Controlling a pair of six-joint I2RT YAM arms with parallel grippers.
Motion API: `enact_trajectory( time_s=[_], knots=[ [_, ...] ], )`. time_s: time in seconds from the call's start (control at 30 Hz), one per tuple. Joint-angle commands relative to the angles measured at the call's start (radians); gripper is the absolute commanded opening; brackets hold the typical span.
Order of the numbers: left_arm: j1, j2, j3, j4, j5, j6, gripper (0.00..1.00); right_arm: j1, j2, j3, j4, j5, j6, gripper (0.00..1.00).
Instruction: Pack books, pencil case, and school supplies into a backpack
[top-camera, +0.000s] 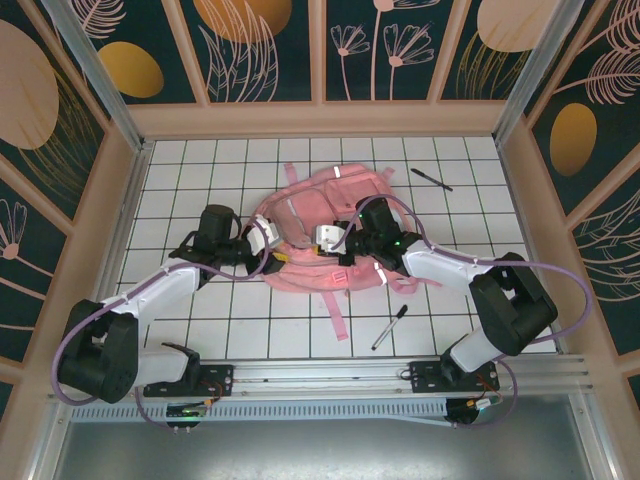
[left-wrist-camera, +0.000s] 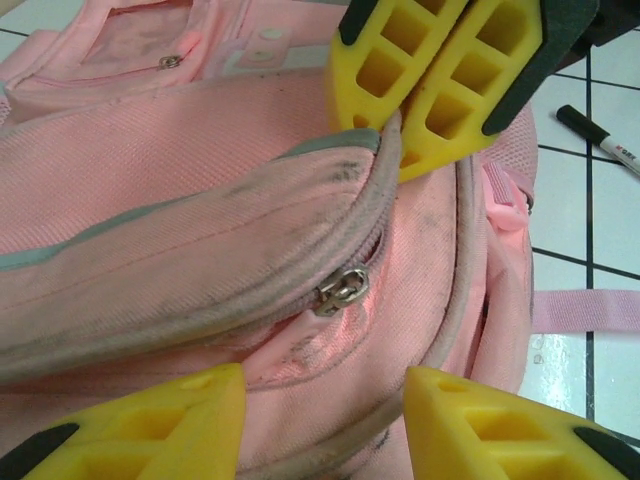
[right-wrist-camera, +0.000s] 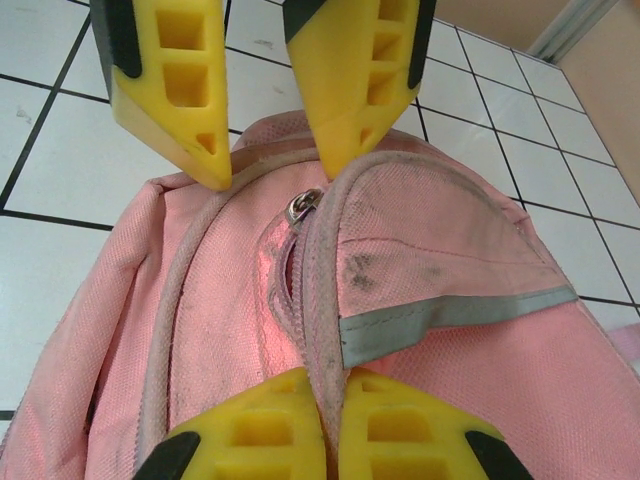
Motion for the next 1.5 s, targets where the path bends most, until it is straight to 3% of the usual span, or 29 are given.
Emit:
enact_trajectory(
  time_s=[0.0, 0.1, 0.27, 0.47, 0.67, 0.87, 1.0, 1.2, 1.33, 1.47],
  knots=[
    [0.014, 0.011, 0.038, 0.012, 0.027, -0.009, 0.44, 0.023, -0.037, 0.043, 0.029, -0.076, -0.025, 0.0],
    [0.033, 0.006, 0.032, 0.008, 0.083, -0.024, 0.46, 0.025, -0.039, 0.043, 0.023, -0.075, -0.03, 0.0],
    [0.037, 0.038, 0.012, 0.009, 0.064, -0.024, 0.44, 0.028, -0.033, 0.044, 0.024, -0.078, -0.031, 0.0],
    [0.035, 0.088, 0.038, -0.014, 0.073, 0.025, 0.29, 0.036, -0.009, 0.072, 0.017, -0.08, -0.031, 0.0],
    [0.031, 0.064, 0.006, 0.049, 0.026, 0.0, 0.34, 0.043, -0.008, 0.076, 0.023, -0.079, -0.024, 0.0],
    [-0.029, 0.068, 0.014, 0.037, -0.007, 0.098, 0.34, 0.058, -0.006, 0.08, 0.033, -0.08, -0.023, 0.0],
    [-0.04, 0.071, 0.039, 0.025, 0.014, 0.13, 0.25, 0.061, -0.001, 0.087, 0.027, -0.084, -0.026, 0.0],
    [-0.045, 0.07, 0.058, -0.081, 0.033, 0.22, 0.01, 0.061, -0.001, 0.08, 0.026, -0.075, -0.033, 0.0],
    [-0.044, 0.014, 0.017, -0.091, -0.012, 0.256, 0.0, 0.051, -0.015, 0.065, 0.021, -0.059, -0.045, 0.0],
    [-0.013, -0.05, -0.002, -0.067, -0.058, 0.183, 0.0, 0.028, -0.034, 0.053, -0.009, -0.038, -0.083, 0.0]
  ],
)
